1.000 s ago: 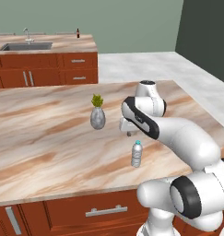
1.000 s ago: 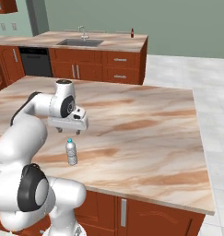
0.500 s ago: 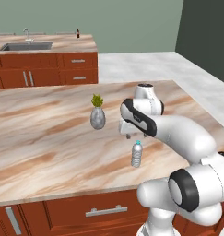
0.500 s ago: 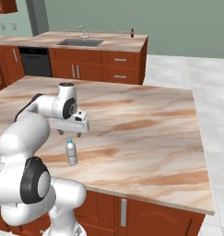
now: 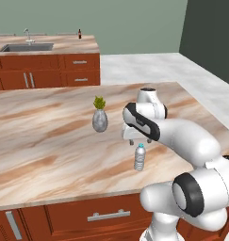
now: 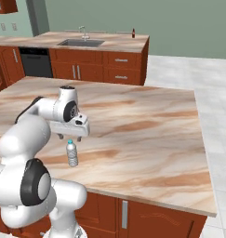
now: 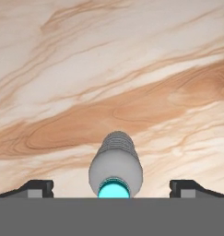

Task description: Move the drinks to the dining counter.

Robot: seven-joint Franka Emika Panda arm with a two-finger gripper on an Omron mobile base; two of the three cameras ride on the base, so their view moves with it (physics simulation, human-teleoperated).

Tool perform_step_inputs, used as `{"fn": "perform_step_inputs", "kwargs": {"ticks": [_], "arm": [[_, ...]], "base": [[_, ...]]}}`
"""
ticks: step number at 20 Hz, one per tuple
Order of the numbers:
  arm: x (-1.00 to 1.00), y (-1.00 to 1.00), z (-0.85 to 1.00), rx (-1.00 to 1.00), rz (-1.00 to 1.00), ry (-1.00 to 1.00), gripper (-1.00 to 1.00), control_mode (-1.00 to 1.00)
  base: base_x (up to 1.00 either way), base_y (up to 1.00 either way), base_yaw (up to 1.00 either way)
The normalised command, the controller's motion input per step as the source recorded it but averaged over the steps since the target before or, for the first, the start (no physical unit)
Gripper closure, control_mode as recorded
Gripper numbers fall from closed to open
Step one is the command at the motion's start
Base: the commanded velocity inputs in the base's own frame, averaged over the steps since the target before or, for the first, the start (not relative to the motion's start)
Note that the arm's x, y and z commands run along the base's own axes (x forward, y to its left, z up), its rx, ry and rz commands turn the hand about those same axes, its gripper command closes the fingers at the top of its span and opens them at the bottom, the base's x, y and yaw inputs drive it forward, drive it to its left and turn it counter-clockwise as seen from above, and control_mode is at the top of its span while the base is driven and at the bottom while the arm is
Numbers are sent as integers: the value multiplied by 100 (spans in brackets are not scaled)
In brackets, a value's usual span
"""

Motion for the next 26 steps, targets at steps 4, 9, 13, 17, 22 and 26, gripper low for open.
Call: {"fn": "perform_step_inputs", "kwargs": {"ticks": [4, 9, 13, 17, 22, 26], "arm": [[-13, 0, 0, 0, 0, 0, -100, -100], [-21, 0, -1, 0, 0, 0, -100, -100], [-7, -3, -4, 0, 0, 0, -100, -100], [0, 0, -14, 0, 0, 1, -100, -100], [8, 0, -8, 0, 0, 2, -100, -100], [11, 0, 0, 0, 0, 0, -100, -100]], "base": [[0, 0, 0], [0, 0, 0], [0, 0, 0], [0, 0, 0], [0, 0, 0], [0, 0, 0]]}}
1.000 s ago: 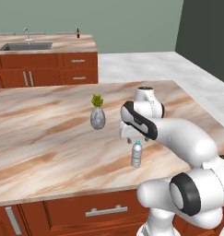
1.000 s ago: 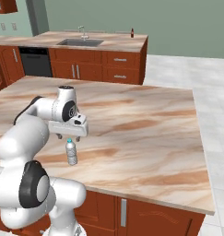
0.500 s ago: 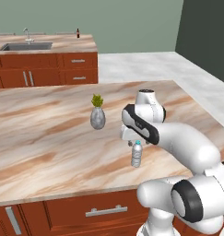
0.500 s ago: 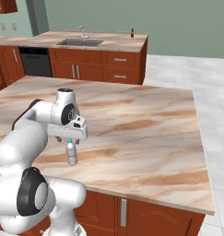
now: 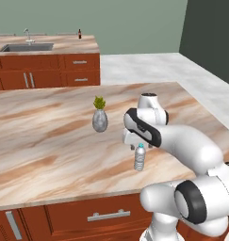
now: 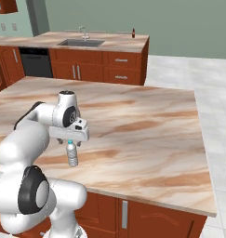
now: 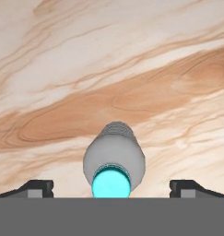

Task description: Move the drinks to the dining counter.

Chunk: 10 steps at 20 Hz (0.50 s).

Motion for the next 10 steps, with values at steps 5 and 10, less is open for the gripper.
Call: {"fn": "perform_step_inputs", "kwargs": {"ticks": [5, 10], "arm": [[8, 0, 0, 0, 0, 2, -100, -100], [0, 0, 0, 0, 0, 5, -100, -100]], "base": [[0, 0, 0], [0, 0, 0]]}}
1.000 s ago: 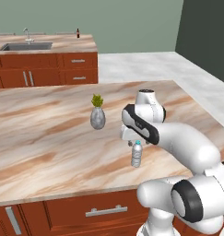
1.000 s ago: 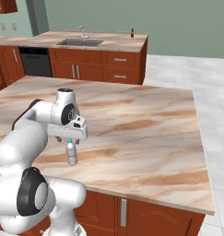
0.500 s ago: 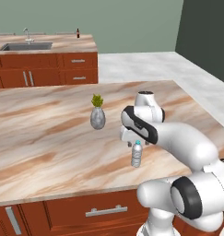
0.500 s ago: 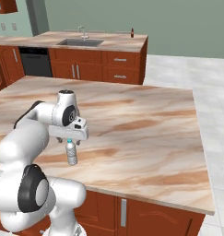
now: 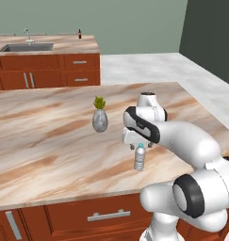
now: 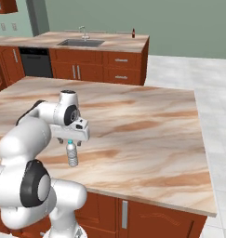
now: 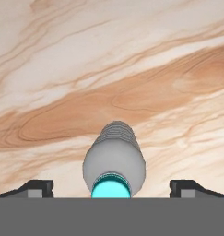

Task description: Move the drinks to the dining counter.

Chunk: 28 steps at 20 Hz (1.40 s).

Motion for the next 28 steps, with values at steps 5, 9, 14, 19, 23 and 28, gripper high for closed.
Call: {"fn": "perform_step_inputs", "kwargs": {"ticks": [5, 9, 14, 19, 23, 28], "arm": [[0, 0, -8, 0, 0, 3, -100, -100], [0, 0, -16, 0, 0, 3, -100, -100], [0, 0, -7, 0, 0, 3, -100, -100], [0, 0, -16, 0, 0, 5, 100, -100], [0, 0, -19, 0, 0, 6, 100, -100], [0, 0, -1, 0, 0, 3, 100, -100]], "base": [[0, 0, 0], [0, 0, 0], [0, 0, 0], [0, 0, 0], [0, 0, 0], [0, 0, 0]]}}
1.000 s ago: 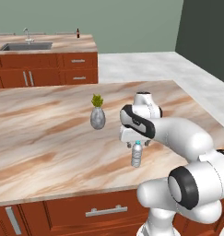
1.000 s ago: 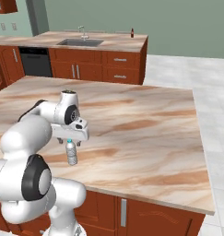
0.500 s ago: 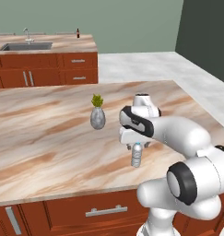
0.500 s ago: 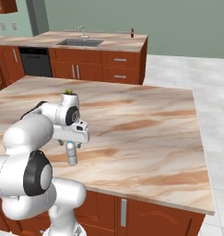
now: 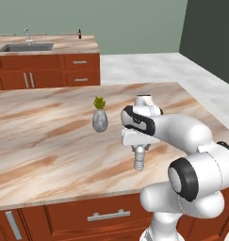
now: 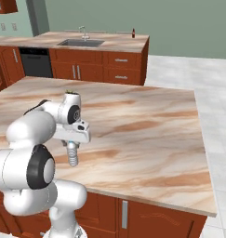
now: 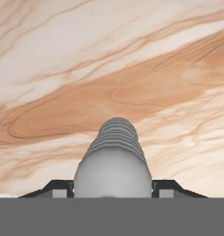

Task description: Move the drinks to the dining counter.

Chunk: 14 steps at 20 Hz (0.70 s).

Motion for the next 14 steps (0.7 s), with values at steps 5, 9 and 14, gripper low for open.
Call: {"fn": "perform_step_inputs", "kwargs": {"ticks": [5, 9, 14], "arm": [[-6, -5, 2, 0, 0, 0, 100, -100], [-16, -18, 35, 0, 0, -4, 100, -100], [-54, -26, 56, -1, 0, -16, 100, -100]], "base": [[0, 0, 0], [0, 0, 0], [0, 0, 0]]}}
